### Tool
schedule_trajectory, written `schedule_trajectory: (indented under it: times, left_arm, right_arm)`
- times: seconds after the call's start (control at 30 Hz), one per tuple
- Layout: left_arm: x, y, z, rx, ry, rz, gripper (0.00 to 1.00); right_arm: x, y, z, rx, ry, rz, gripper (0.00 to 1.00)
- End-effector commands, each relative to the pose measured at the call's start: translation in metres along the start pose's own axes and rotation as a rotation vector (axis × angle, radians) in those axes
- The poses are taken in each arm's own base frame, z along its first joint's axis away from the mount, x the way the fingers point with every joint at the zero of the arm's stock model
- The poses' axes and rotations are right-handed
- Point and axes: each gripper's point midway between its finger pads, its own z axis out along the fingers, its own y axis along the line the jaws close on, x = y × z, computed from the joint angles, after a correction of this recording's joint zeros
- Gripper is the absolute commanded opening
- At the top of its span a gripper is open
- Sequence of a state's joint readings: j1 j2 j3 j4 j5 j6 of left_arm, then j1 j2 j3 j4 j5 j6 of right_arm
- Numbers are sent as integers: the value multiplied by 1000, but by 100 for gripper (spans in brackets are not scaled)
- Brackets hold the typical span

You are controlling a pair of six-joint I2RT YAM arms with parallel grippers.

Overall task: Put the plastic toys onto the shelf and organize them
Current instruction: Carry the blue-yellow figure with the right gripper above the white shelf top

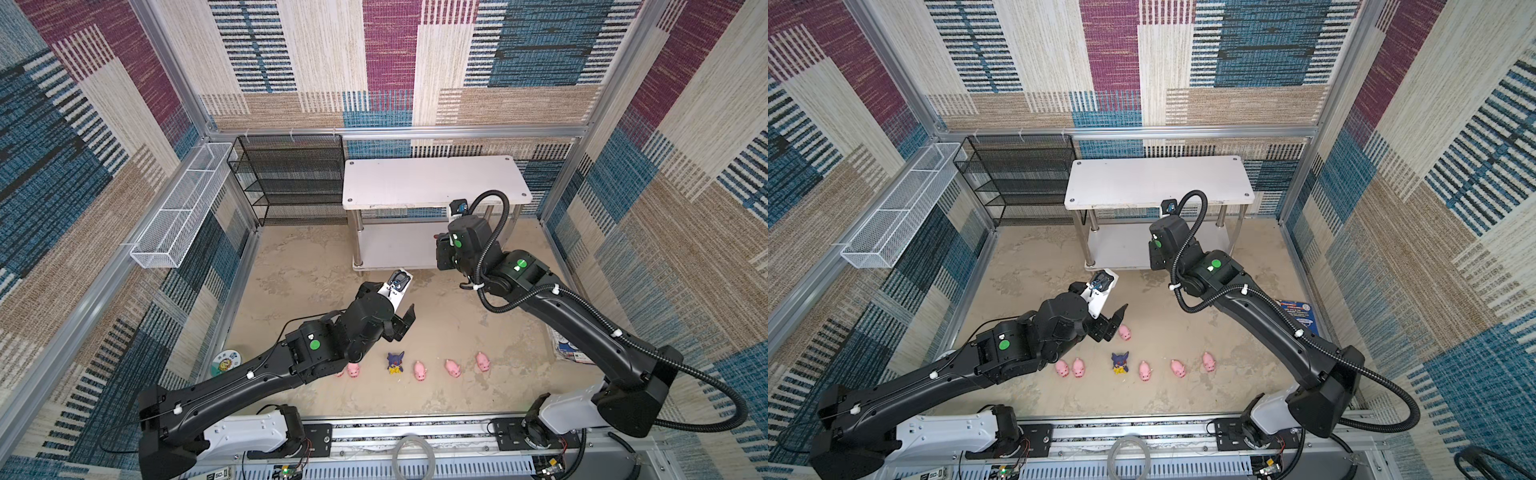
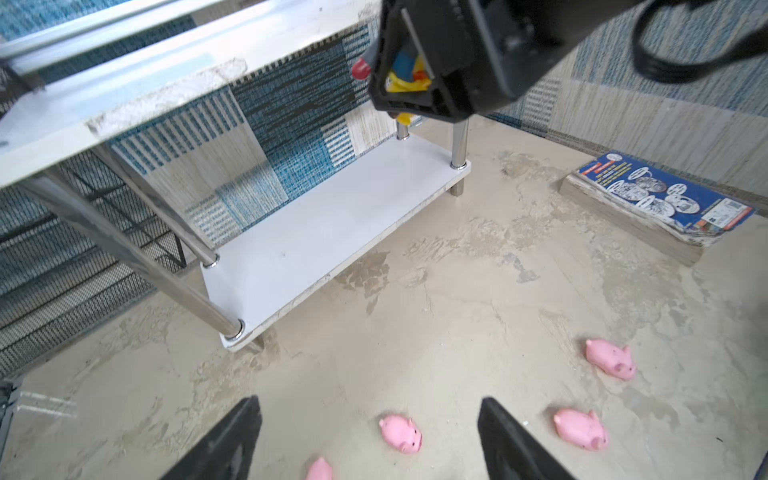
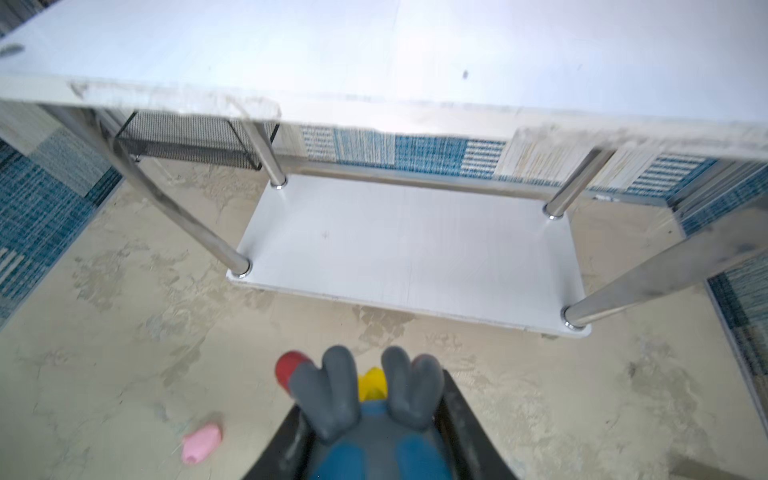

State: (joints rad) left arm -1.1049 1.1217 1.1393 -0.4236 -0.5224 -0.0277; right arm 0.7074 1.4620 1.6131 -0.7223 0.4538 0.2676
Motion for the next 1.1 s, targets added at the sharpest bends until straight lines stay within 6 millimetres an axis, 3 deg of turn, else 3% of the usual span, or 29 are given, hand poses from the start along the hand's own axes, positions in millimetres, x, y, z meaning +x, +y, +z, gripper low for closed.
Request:
schedule_trajectory:
  times: [0.0, 0.3, 0.5, 0.63, 1.07]
  left_arm:
    - [-14, 1, 1, 2, -15, 57, 87]
    - [-53, 13, 21, 6, -33, 3, 89]
    - [-71, 27, 36, 18, 13, -53, 89]
    - [-74, 30, 43, 29, 30, -71, 89]
    - [-62, 36, 57, 25, 79, -93, 89]
  right_arm:
    - [-32, -3, 2, 9, -55, -47, 36]
    - [-107, -25, 42, 43, -109, -63, 37]
    - [-140, -46, 73, 51, -117, -56, 37]
    - [-146, -65, 85, 48, -129, -31, 37]
    - [-134, -119, 104, 88, -79, 8, 37]
